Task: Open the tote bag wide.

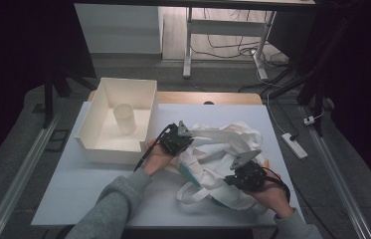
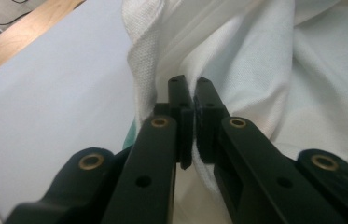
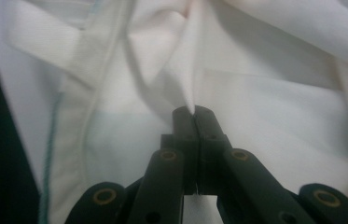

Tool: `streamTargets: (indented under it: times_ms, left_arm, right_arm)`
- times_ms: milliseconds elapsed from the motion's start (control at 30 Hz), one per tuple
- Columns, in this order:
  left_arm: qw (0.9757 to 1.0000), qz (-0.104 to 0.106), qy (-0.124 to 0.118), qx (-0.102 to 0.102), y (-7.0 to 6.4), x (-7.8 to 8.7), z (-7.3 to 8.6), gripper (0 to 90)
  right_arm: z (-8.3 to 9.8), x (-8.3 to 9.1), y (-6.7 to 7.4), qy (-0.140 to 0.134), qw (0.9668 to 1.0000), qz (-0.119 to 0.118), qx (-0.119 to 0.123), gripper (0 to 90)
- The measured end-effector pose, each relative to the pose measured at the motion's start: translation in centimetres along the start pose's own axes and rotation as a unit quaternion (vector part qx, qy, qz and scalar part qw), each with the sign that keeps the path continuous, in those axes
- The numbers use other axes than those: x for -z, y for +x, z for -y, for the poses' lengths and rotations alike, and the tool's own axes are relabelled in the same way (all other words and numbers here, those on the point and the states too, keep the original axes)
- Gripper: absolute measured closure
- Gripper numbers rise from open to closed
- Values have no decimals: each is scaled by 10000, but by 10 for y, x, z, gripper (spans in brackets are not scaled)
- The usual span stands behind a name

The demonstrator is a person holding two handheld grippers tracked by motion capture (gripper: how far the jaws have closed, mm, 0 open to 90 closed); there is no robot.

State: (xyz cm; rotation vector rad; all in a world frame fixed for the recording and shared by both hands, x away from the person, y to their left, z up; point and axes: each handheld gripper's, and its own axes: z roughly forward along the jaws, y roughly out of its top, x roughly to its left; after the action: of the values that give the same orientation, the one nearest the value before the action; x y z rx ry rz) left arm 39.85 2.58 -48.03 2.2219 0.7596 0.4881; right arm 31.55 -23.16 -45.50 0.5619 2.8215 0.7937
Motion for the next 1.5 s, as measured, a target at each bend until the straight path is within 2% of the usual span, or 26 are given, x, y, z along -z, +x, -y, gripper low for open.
streamTargets:
  times_ms: [100,200,367,433,500,533,567,600,667,733,800,867,1000,1233,1400,1500]
  left_arm:
    - [10000,18,16,7,1,0,0,874]
    - [10000,41,16,14,1,0,1,874]
    - [10000,34,39,16,1,0,1,874]
    - [10000,47,22,22,2,0,1,874]
    - [9999,125,10,53,2,0,1,873]
    - [9999,120,28,27,2,-1,1,873]
    - [10000,93,33,9,1,-1,1,873]
    - [10000,87,34,-3,1,-1,0,873]
    - [10000,93,32,-3,0,0,0,873]
    - [9999,110,14,3,1,0,1,873]
    - [9999,113,16,-26,1,0,1,872]
    - [9999,96,22,-51,0,0,1,872]
    - [9999,117,8,-37,1,-1,1,872]
    - [9999,99,-17,-43,1,0,1,873]
    - [9999,116,-20,-36,1,0,1,873]
    - [9999,130,12,-7,2,-2,2,873]
  right_arm:
    - [0,-4,7,77,9997,-149,167,890]
    - [5,-4,7,19,9994,-307,125,890]
    - [5,-5,8,11,9993,-309,212,887]
    - [2,1,7,-272,9990,-243,251,841]
    - [-2,9,2,-781,9967,-210,67,728]
    - [-6,12,-1,-1034,9945,-150,-79,720]
    - [-11,14,-5,-1172,9929,-45,-190,723]
    - [-16,14,-9,-1188,9925,129,-249,726]
    - [-26,4,-17,-1018,9933,414,-345,757]
    - [-36,-19,-25,-695,9957,419,-440,808]
    - [-42,-39,-28,-306,9974,511,-408,879]
    - [-44,-55,-30,14,9971,680,-342,897]
    - [-37,-72,-35,362,9961,647,-474,899]
    - [-19,-68,-31,539,9958,496,-549,900]
    - [-8,-62,-28,469,9963,317,-645,900]
    - [-5,-62,-25,415,9962,399,-647,900]
